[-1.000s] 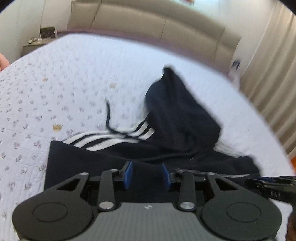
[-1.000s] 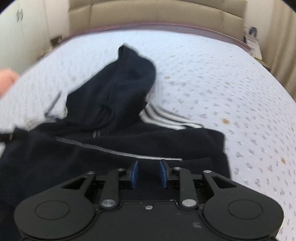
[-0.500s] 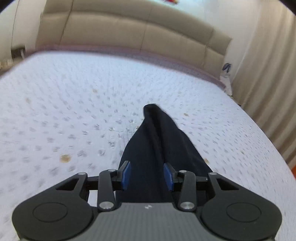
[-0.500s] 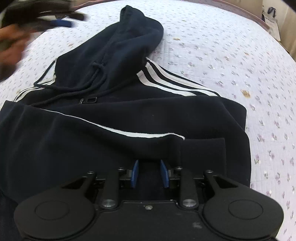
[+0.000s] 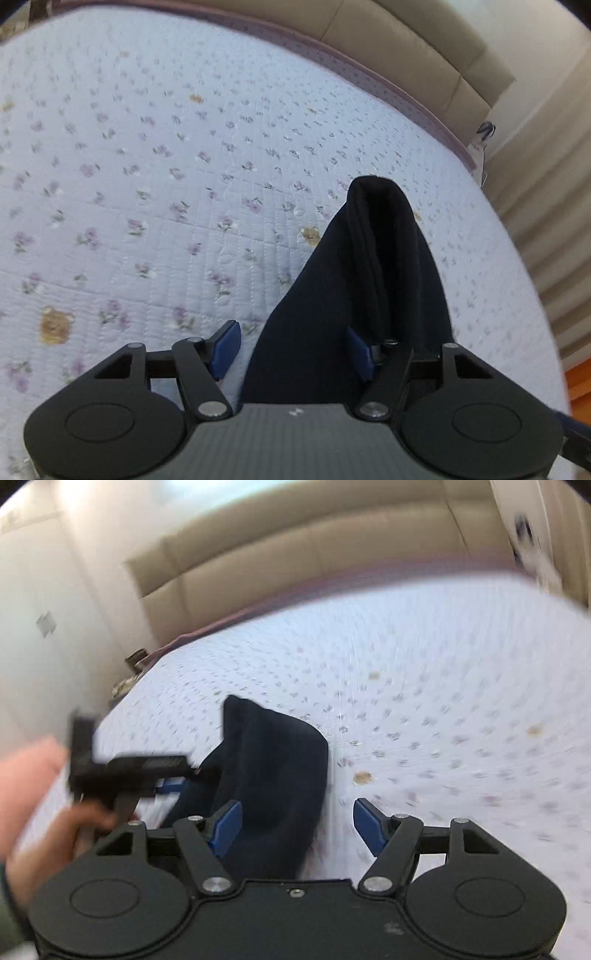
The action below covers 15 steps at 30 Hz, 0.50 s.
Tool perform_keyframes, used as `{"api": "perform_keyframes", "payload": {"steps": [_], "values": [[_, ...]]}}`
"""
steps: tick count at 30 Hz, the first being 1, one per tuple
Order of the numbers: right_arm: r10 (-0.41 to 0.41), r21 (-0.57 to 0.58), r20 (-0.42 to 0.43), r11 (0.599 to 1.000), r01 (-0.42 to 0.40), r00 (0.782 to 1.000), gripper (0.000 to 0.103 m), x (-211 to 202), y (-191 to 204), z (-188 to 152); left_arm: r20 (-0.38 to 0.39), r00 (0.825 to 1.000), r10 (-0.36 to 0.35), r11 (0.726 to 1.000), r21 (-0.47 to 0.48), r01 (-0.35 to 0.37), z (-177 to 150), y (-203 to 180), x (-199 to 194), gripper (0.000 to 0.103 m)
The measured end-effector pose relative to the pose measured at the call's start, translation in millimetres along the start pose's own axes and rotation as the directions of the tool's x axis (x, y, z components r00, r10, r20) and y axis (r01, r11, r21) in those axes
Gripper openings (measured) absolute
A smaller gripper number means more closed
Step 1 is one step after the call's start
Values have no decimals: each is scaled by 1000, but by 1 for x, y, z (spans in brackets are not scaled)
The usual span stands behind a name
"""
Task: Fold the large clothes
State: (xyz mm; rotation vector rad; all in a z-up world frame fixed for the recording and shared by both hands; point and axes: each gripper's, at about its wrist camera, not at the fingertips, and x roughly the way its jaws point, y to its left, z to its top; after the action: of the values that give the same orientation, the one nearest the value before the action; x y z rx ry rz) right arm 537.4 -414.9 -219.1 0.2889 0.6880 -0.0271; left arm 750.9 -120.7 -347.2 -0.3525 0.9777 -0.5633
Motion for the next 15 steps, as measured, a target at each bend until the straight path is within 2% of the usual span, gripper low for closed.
{"api": "perform_keyframes", "payload": {"steps": [1, 2, 3, 4, 6, 7, 8, 9, 10, 12, 15], "values": [[-2, 31, -33, 1000, 3, 999, 81, 20, -3, 7, -16, 1000, -5, 1000, -3, 5, 3, 0, 6, 64], [-1, 53, -54, 999, 4, 999, 81, 35, -5, 10, -27, 1000, 2, 1000, 6, -2, 5, -2, 9, 58], [11, 77, -66, 997, -6, 998, 81, 46, -8, 12, -32, 999, -3, 1000, 16, 4, 7, -5, 12, 43], [29, 117, -93, 993, -18, 995, 81, 60, -11, 13, -46, 999, -20, 999, 28, 22, 9, -7, 14, 36], [69, 180, -175, 983, -37, 982, 79, 84, -16, 12, -52, 998, -36, 997, 59, 39, 7, -12, 17, 14], [97, 205, -218, 977, -52, 971, 61, 96, -17, 9, -41, 997, -69, 995, 69, 71, 5, -13, 13, 14], [107, 215, -236, 975, -56, 966, 27, 101, -17, 8, -22, 996, -87, 994, 61, 88, 2, -11, 8, 14], [95, 195, -228, 979, -50, 969, 16, 102, -12, 7, -9, 995, -101, 994, 44, 101, -1, -9, 3, 14], [71, 154, -200, 987, -40, 977, 13, 94, -5, 7, 21, 991, -129, 991, 28, 128, -3, -7, -7, 14], [87, 102, -125, 992, -75, 988, 11, 65, 5, 9, 98, 978, -182, 983, 22, 180, -7, -3, -34, 13], [133, -13, 16, 991, -133, 991, 10, -3, 26, 7, 187, 947, -260, 966, 42, 257, -13, -2, -90, 13]]}}
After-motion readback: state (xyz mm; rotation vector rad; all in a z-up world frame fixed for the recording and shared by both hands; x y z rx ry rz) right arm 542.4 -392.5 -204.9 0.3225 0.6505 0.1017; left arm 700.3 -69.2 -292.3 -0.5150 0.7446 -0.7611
